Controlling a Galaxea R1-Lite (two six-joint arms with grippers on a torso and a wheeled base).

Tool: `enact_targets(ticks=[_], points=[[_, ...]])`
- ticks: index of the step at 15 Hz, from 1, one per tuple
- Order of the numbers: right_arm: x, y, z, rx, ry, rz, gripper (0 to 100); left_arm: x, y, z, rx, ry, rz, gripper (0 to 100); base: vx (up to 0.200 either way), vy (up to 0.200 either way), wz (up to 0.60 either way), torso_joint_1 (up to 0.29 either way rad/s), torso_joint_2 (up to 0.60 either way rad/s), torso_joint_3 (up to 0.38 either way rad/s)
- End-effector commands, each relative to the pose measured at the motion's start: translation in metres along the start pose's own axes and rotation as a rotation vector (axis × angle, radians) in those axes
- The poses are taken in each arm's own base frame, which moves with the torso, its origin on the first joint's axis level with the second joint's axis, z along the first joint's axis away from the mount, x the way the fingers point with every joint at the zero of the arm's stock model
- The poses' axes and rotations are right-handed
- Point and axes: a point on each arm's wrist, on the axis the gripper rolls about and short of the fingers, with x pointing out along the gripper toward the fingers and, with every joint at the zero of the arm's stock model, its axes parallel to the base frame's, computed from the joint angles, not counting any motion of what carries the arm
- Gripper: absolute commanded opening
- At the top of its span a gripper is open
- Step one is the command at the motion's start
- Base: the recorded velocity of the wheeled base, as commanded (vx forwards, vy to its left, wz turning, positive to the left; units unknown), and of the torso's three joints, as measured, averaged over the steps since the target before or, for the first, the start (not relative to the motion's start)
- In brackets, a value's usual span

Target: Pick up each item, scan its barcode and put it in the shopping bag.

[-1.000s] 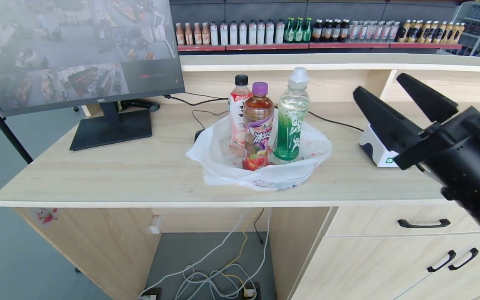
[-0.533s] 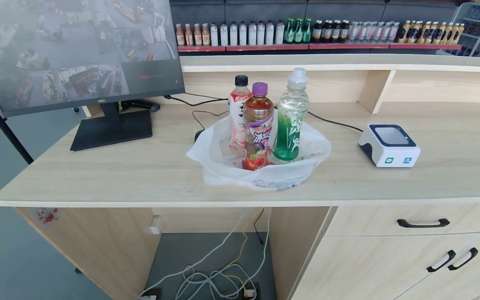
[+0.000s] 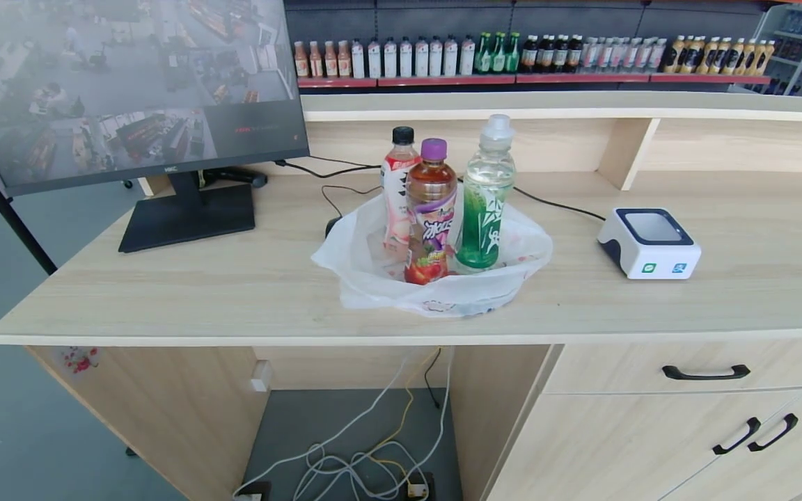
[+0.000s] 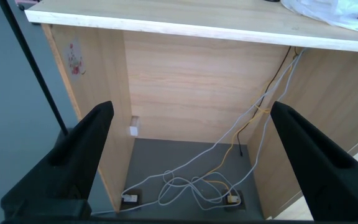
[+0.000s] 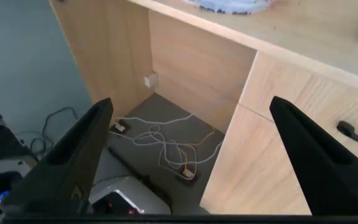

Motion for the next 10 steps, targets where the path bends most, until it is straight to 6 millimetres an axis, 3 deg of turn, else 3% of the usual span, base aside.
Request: enact_targets(ticks=[1,3,7,10], points=[[-0.0209,0.0041,-0.0204,-0.018,-0.066,-0.002,100,0.0,0.0,0.0,-0.001,0.0,0.0,100,0.0,0.0,0.0,0.0,0.0,0.0],[-0.0241,0.0053,-0.0248,0.013,-0.05,-0.01,100,0.0,0.0,0.0,-0.001,0.0,0.0,100,0.0,0.0,0.0,0.0,0.0,0.0],[-0.0208,0.0096,-0.0263,0.075,0.012,-0.342,100,0.0,0.0,0.0,-0.001,0.0,0.0,100,0.0,0.0,0.0,0.0,0.0,0.0],[-0.0172,0.009,-0.0258,0.105,0.062,-0.416,100,0.0,0.0,0.0,-0.001,0.0,0.0,100,0.0,0.0,0.0,0.0,0.0,0.0]])
